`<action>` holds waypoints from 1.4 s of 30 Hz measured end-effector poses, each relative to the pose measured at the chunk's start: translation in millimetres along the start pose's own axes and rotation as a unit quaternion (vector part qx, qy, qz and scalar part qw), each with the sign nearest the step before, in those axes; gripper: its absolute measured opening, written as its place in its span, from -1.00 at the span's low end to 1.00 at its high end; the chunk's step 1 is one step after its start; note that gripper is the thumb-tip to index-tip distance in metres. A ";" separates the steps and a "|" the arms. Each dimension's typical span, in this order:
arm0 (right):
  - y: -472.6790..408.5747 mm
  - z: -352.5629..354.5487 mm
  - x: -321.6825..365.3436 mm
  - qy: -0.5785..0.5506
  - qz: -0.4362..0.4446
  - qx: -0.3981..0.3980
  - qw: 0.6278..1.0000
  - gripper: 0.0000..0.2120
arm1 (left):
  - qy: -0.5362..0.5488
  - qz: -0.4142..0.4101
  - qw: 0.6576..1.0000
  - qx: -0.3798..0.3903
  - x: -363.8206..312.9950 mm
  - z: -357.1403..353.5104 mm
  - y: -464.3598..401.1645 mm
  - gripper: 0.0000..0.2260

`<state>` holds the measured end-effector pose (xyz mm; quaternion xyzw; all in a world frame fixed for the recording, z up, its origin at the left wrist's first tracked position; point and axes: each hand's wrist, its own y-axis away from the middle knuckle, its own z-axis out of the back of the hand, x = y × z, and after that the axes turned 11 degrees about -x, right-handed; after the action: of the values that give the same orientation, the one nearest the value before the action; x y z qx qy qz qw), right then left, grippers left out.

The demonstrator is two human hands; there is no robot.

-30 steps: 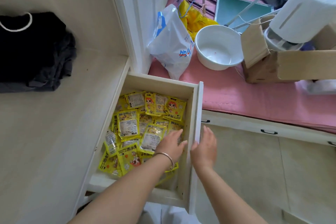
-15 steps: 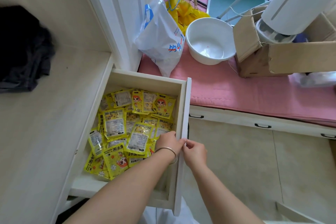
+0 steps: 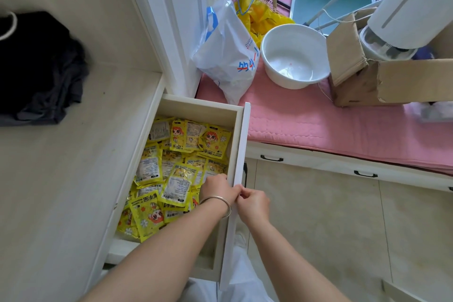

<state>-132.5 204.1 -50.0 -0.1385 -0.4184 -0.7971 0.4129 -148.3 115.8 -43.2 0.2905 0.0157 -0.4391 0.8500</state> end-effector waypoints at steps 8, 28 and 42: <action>8.9 -16.8 11.3 0.003 0.018 0.023 1.000 -0.76 | -0.028 -0.008 0.999 -0.029 17.4 9.7 -2.7 -0.66; 38.4 -81.0 43.9 -0.009 0.054 0.080 0.995 -0.73 | -0.080 -0.145 0.974 -0.157 87.9 49.8 -5.9 -0.63; 45.1 -98.6 70.6 -0.103 -0.041 0.257 0.960 -0.77 | -0.441 -0.297 0.840 -0.105 135.2 50.9 14.7 -0.46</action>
<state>-129.2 74.9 -45.4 -0.0916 -0.6546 -0.6605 0.3562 -65.8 -3.2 -32.0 -0.0435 -0.2290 -0.7480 0.6214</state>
